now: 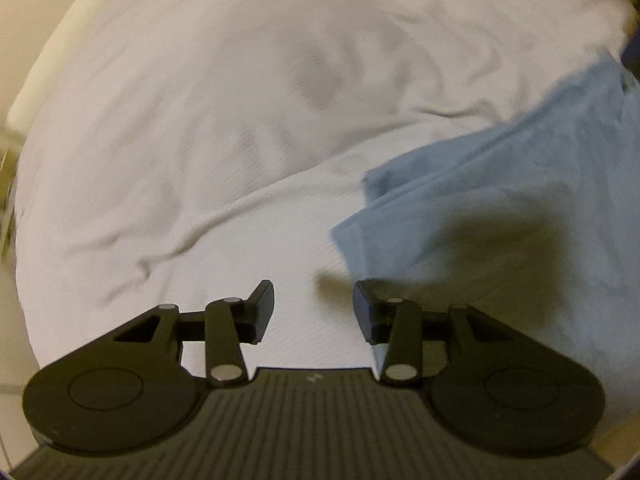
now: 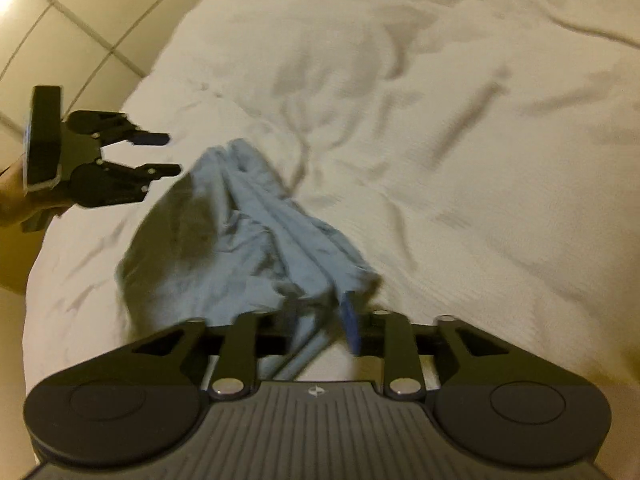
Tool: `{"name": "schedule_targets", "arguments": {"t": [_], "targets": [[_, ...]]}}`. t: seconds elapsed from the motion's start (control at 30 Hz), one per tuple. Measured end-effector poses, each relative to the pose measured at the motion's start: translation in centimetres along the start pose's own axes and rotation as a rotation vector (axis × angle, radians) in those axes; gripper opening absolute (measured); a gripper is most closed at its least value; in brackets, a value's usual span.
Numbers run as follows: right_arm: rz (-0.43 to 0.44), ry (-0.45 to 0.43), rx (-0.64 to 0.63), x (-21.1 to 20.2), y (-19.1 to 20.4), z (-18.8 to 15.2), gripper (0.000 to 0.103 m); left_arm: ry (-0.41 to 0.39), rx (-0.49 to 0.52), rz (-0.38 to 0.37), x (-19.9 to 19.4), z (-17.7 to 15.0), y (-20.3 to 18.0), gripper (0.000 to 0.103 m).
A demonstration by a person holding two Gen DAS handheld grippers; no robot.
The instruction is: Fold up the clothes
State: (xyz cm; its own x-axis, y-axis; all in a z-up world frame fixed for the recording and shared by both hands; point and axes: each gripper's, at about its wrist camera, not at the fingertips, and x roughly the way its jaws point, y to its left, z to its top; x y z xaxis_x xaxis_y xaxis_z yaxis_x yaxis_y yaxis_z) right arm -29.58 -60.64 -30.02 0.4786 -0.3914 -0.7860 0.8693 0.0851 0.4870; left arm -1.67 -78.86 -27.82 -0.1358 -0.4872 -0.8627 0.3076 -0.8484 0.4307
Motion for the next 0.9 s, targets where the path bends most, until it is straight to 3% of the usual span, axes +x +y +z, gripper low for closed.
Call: {"name": "schedule_targets", "arguments": {"t": [0.03,0.23,0.37,0.43,0.5,0.6,0.83,0.87,0.9], "targets": [[0.008,-0.002,-0.024,0.4,0.4,0.1,0.049,-0.002,-0.033,-0.003,-0.3,-0.3,0.2,0.038],[0.005,0.024,-0.066,3.5,0.9,0.5,0.048,-0.013,-0.18,-0.063,-0.9,-1.7,-0.5,0.039],[-0.021,0.027,-0.053,3.7,0.9,0.7,0.021,-0.005,-0.242,-0.115,0.4,-1.5,-0.9,0.034],[-0.035,0.022,-0.048,3.2,0.7,0.9,0.002,0.003,-0.263,-0.125,1.2,-1.1,-1.0,0.019],[-0.045,-0.018,-0.048,2.0,0.5,1.3,0.002,0.004,-0.27,-0.112,1.6,-0.7,-1.1,0.011],[-0.058,-0.032,-0.061,1.6,0.2,1.3,0.002,-0.012,-0.297,-0.09,1.7,-0.4,-1.1,0.007],[-0.063,0.005,-0.057,2.7,-0.6,0.6,0.002,-0.018,-0.328,-0.106,2.0,-0.5,-0.9,0.008],[-0.061,0.009,-0.06,2.7,-0.6,0.6,0.002,-0.025,-0.346,-0.116,2.1,-0.6,-0.7,0.012],[-0.057,0.014,-0.06,2.7,-0.7,0.6,0.002,-0.033,-0.365,-0.126,2.1,-0.6,-0.4,0.025]]}}
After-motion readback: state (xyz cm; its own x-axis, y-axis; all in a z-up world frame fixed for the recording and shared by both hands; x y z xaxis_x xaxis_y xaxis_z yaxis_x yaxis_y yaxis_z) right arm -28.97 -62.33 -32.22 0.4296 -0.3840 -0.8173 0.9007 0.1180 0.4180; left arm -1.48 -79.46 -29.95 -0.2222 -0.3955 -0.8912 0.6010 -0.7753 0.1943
